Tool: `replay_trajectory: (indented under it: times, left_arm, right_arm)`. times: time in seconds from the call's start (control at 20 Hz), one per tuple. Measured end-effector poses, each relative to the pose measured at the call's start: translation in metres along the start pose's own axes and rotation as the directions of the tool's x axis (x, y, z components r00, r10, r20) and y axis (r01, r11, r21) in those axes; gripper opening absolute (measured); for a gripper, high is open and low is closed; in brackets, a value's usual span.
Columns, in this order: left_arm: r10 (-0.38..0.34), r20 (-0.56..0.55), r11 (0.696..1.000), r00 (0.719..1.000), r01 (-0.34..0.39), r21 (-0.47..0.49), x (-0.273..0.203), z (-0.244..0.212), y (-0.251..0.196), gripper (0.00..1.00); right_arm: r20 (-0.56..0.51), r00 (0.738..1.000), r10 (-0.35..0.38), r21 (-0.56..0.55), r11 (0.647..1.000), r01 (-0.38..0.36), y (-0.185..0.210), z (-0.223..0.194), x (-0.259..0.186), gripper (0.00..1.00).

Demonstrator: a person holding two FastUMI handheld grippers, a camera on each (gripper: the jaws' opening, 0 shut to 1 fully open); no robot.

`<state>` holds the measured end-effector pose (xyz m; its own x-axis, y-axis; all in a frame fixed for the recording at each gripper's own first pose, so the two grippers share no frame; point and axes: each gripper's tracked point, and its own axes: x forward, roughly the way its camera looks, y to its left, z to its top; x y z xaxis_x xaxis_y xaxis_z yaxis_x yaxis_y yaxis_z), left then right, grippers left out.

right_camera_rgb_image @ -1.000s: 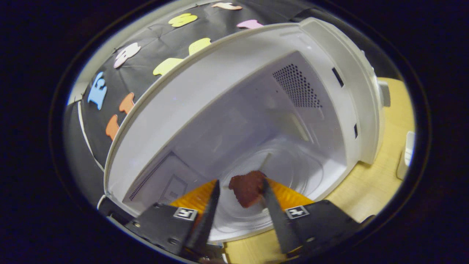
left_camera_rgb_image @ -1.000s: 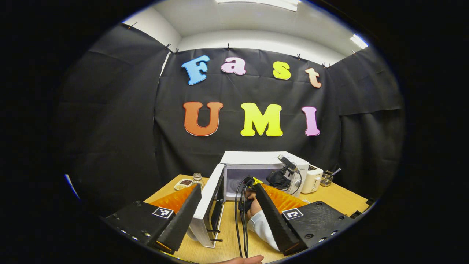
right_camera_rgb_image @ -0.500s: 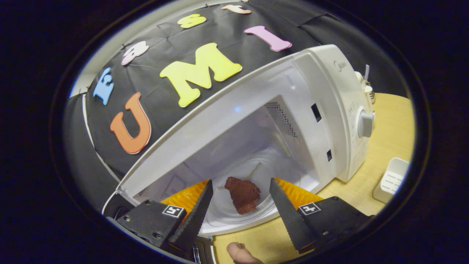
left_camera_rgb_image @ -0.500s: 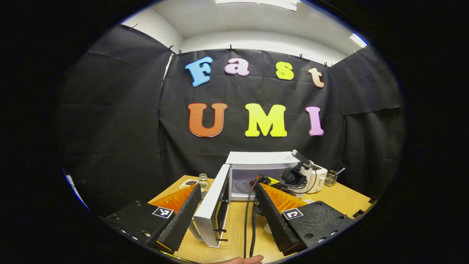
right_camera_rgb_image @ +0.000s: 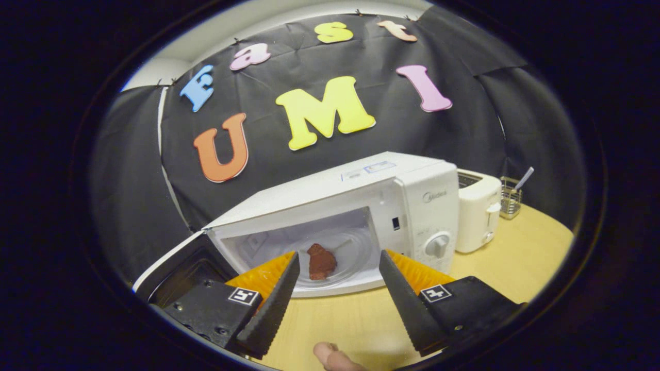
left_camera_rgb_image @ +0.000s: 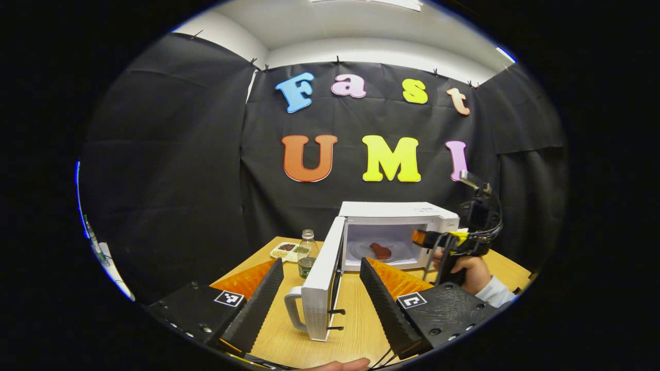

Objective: Open the microwave oven with the left hand, put the food in, and close the microwave oven.

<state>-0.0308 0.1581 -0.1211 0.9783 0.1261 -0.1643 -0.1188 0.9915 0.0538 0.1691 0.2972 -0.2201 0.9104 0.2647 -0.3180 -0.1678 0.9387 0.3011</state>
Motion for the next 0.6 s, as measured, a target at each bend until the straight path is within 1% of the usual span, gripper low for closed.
replay_trajectory:
  times: [0.1, 0.25, 0.3, 0.35, 0.4, 0.45, 0.5, 0.55, 0.6]
  left_arm:
    - [0.002, -0.018, 1.000, 1.000, -0.002, -0.005, 0.000, -0.011, 0.005, 0.92]
    - [0.025, -0.017, 1.000, 1.000, -0.025, -0.012, -0.005, -0.022, 0.018, 0.92]
    - [0.032, -0.005, 0.999, 0.999, -0.032, -0.016, -0.006, -0.023, 0.023, 0.78]
    - [0.048, -0.002, 0.998, 0.999, -0.048, -0.027, -0.007, -0.027, 0.029, 0.92]
    - [0.060, 0.000, 0.998, 0.998, -0.060, -0.036, -0.008, -0.031, 0.037, 0.92]
    - [0.054, -0.001, 0.997, 0.999, -0.054, -0.048, -0.009, -0.035, 0.039, 0.89]
    - [0.050, -0.010, 0.997, 0.999, -0.050, -0.062, -0.007, -0.042, 0.042, 0.75]
    - [0.058, -0.024, 0.996, 0.998, -0.059, -0.065, -0.006, -0.049, 0.048, 0.64]
    - [0.073, -0.029, 0.995, 0.997, -0.074, -0.065, -0.005, -0.053, 0.057, 0.58]
  right_arm:
    - [0.033, 0.999, 0.003, -0.048, 0.999, -0.001, -0.018, 0.019, -0.031, 0.99]
    - [0.097, 0.995, -0.012, -0.120, 0.992, 0.023, -0.047, 0.052, -0.074, 0.99]
    - [0.127, 0.992, -0.009, -0.145, 0.989, 0.028, -0.056, 0.064, -0.090, 0.99]
    - [0.144, 0.989, -0.010, -0.162, 0.986, 0.034, -0.064, 0.072, -0.101, 0.99]
    - [0.163, 0.987, -0.013, -0.177, 0.983, 0.042, -0.073, 0.079, -0.115, 0.98]
    - [0.180, 0.984, -0.016, -0.189, 0.981, 0.051, -0.082, 0.087, -0.127, 0.98]
    - [0.193, 0.981, -0.021, -0.197, 0.979, 0.059, -0.092, 0.092, -0.139, 0.98]
    - [0.203, 0.979, -0.026, -0.202, 0.977, 0.068, -0.099, 0.095, -0.149, 0.98]
    - [0.210, 0.977, -0.029, -0.209, 0.975, 0.074, -0.106, 0.099, -0.160, 0.98]
